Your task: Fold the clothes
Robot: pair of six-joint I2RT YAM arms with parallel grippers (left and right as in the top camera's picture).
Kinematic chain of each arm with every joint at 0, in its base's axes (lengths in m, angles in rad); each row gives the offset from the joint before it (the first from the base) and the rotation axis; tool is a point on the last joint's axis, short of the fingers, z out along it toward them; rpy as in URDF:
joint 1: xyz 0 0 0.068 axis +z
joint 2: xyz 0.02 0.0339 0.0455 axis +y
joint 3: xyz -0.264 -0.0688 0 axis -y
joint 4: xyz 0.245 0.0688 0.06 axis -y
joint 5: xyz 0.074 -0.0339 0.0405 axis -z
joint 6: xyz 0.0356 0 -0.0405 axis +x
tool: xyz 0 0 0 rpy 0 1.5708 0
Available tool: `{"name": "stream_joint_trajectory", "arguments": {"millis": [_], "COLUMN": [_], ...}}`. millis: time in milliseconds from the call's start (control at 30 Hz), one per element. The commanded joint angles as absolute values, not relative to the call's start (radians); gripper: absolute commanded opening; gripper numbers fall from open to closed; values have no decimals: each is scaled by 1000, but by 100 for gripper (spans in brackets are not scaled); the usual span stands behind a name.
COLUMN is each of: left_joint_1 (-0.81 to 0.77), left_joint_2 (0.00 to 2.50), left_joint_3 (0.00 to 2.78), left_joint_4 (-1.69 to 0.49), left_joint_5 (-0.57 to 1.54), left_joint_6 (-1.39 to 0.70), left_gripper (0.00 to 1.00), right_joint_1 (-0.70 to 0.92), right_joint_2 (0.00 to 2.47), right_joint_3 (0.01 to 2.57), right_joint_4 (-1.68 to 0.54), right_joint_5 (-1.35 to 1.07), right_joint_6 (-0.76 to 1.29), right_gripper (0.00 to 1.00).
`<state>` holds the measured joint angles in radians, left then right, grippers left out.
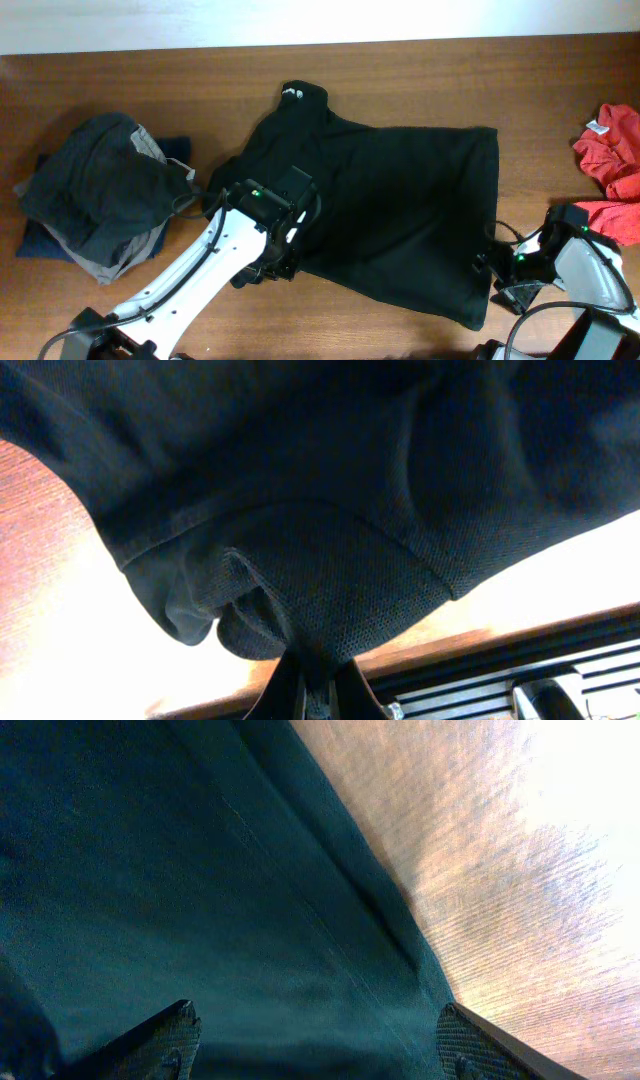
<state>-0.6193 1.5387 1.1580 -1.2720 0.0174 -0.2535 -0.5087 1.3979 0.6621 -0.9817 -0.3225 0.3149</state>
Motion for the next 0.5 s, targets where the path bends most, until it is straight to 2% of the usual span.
{"name": "stream_joint_trajectory", "arguments": {"millis": [0, 400, 467], "left_joint_1": [-612, -612, -612], "left_joint_2": [1527, 1527, 1527], "left_joint_3": [1169, 1169, 1169], "left_joint_4": [-1261, -1247, -1245], "left_joint_5": [-1, -1, -1], "left_joint_6": [-241, -241, -241], "left_gripper": [1, 0, 0], "right_joint_1": [-504, -503, -503], "right_joint_2": [1398, 1398, 1398], "right_joint_3": [616, 478, 478], "right_joint_4": [-994, -937, -926], "right_joint_5": [-336, -351, -347], "right_joint_6": [335, 384, 383], "right_gripper": [80, 78, 69]}}
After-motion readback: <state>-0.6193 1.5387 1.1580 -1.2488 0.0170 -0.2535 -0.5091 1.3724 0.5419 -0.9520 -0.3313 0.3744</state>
